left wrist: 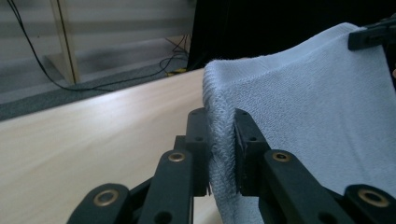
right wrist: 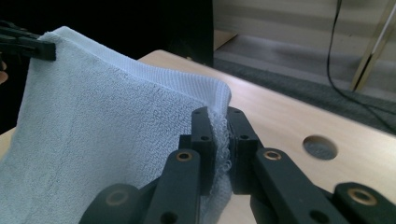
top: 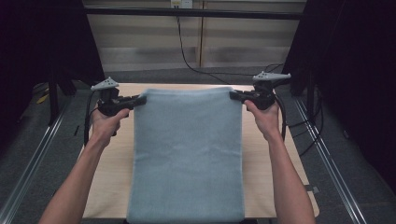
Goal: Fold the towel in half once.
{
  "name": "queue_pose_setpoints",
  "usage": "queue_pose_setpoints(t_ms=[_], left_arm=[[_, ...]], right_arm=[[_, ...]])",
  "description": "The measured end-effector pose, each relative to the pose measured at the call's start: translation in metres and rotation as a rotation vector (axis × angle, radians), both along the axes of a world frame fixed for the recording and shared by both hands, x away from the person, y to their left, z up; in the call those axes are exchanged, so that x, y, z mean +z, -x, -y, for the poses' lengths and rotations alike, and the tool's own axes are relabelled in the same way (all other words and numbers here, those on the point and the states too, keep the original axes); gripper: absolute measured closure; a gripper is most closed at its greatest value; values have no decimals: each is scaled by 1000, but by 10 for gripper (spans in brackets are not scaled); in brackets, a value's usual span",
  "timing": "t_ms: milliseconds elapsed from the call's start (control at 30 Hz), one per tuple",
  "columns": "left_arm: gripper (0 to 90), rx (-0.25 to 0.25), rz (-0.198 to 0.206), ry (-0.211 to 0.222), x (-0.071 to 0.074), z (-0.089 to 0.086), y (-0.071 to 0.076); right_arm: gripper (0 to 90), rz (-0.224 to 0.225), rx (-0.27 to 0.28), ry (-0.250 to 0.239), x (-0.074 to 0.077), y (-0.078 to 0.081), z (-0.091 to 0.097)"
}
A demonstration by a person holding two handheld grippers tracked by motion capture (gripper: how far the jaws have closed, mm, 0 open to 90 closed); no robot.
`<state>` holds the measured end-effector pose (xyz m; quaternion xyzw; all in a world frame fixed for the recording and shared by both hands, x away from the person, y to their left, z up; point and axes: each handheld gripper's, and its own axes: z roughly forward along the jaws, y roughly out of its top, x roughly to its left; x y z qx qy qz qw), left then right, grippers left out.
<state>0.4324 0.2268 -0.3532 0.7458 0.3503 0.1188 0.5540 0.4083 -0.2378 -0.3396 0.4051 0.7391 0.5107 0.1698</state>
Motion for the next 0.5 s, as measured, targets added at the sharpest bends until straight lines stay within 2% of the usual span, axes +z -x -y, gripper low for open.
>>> queue_pose_setpoints(t_ms=[100,167,200,300,333,400,467,500], left_arm=[[789,12,8,30,15,1,-8],[789,17,10,64,22,2,-11],[789,13,7,72,24,2,-13],[789,23,6,97,29,1,-18],[789,19,10,108,30,1,-17],[789,-1,22,83,31,3,-11],[789,-27,40,56,28,3,1],[789,-40,43,56,26,3,7]], right_arm=[[843,28,-8,-21,20,-9,1],[843,37,-16,-8,34,-16,1],[843,43,-15,-22,39,-18,1],[843,49,-26,6,50,-24,1],[844,56,-24,-5,51,-24,2],[844,63,-14,-44,51,-19,3],[844,63,1,-36,49,-12,2],[844,60,20,-33,47,-5,1]])
